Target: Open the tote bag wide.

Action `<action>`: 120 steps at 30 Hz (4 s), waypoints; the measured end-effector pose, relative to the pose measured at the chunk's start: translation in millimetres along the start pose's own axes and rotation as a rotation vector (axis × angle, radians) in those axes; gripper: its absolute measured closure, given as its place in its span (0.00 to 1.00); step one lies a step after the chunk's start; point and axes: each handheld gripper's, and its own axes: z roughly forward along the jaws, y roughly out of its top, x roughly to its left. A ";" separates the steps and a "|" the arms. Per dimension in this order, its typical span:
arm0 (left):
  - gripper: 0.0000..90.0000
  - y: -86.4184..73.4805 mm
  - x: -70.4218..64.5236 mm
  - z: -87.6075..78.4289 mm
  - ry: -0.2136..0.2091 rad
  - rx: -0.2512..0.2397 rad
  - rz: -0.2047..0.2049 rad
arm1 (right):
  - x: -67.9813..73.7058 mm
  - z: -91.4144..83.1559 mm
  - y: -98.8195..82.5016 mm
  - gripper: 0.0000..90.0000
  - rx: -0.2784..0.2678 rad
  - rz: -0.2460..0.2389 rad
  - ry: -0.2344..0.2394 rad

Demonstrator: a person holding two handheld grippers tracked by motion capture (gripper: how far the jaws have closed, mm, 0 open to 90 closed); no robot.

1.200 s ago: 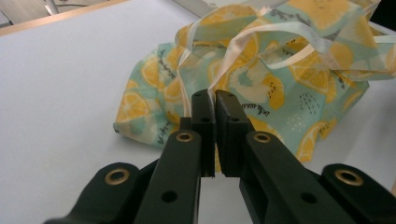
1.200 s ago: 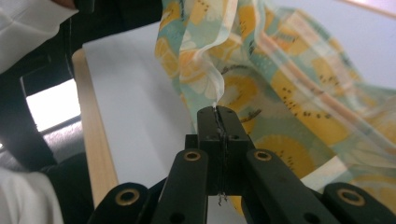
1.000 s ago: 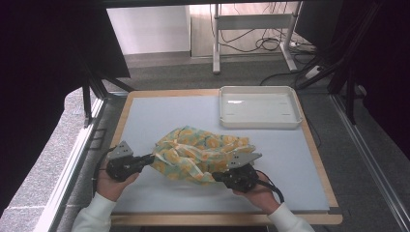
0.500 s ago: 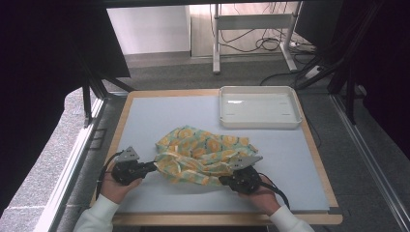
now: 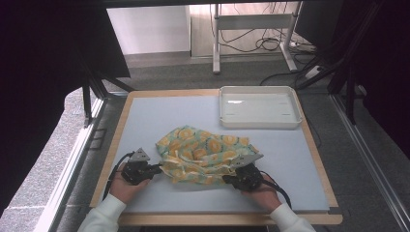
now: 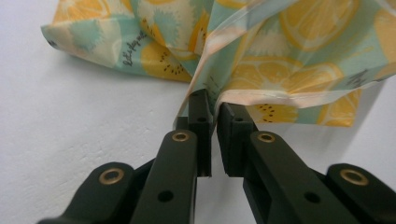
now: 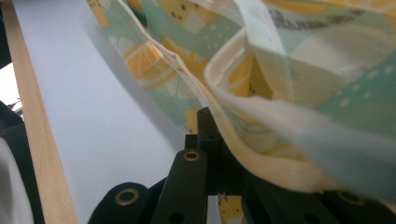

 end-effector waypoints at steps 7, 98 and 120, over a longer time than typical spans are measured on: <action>0.92 -2.2 2.7 5.8 -0.008 0.021 -0.013 | -0.3 2.0 -1.1 0.98 0.015 -0.006 -0.010; 1.00 15.2 -3.1 -29.9 -0.053 -0.135 0.041 | -29.1 -79.6 29.9 0.97 -0.177 0.028 -0.094; 1.00 16.3 1.5 -50.1 -0.040 -0.261 0.003 | -39.2 -84.4 53.4 0.98 -0.254 0.049 -0.093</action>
